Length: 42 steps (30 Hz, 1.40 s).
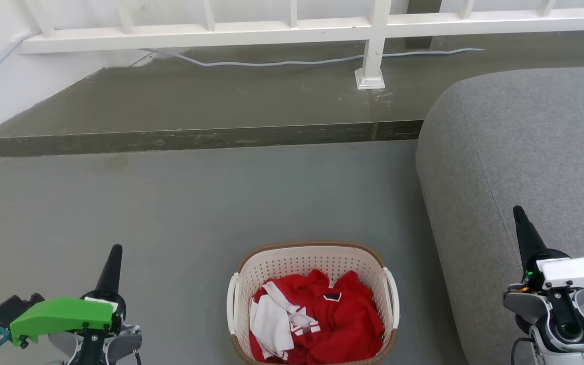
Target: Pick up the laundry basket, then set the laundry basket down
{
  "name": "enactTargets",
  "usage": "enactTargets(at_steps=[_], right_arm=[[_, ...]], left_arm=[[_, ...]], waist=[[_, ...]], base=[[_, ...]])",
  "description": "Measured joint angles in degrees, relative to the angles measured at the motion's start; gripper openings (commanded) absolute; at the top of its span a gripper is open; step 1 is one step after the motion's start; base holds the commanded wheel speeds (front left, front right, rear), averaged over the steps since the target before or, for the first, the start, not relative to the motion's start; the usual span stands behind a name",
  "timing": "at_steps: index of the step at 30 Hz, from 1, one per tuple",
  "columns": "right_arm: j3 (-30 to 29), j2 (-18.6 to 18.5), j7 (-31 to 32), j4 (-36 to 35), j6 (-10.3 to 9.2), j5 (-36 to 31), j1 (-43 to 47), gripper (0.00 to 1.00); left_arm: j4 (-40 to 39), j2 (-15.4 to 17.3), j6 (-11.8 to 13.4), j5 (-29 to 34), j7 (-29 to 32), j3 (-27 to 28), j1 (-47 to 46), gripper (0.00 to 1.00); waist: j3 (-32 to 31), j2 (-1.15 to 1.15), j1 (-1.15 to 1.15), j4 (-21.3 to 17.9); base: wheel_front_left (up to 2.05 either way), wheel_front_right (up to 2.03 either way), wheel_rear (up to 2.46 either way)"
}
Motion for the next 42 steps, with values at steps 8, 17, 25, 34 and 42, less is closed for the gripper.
enactTargets(at_steps=[8,17,25,34,42], right_arm=[[-1.4,0.3,1.5,0.0,0.02,5.4,-0.1,0.00],[-3.0,0.9,3.1,-0.1,0.03,11.0,-0.1,0.00],[-3.5,1.1,3.5,-0.2,0.04,12.9,-0.2,0.00],[-3.5,1.2,3.5,-0.2,0.04,12.9,-0.3,0.00],[-3.5,1.2,3.5,-0.2,0.04,12.9,-0.3,0.00]], left_arm=[[0.3,0.1,-0.6,-4.8,1.6,1.5,0.0,0.00],[0.5,0.2,-1.2,-11.1,3.0,3.0,0.0,0.00],[0.6,0.2,-1.7,-12.7,3.4,3.5,0.0,0.00],[0.6,0.2,-1.7,-12.7,3.4,3.5,0.0,0.00],[0.7,0.2,-1.7,-12.7,3.4,3.5,0.0,0.00]], waist=[[-0.2,0.00,0.00,0.2],[-0.5,0.00,0.00,0.5],[-0.6,0.00,0.00,0.6],[-0.6,0.00,0.00,0.6],[-0.6,0.00,0.00,0.6]], base=[[0.00,0.00,0.00],[0.00,0.00,0.00],[0.00,0.00,0.00],[0.00,0.00,0.00],[0.00,0.00,0.00]])
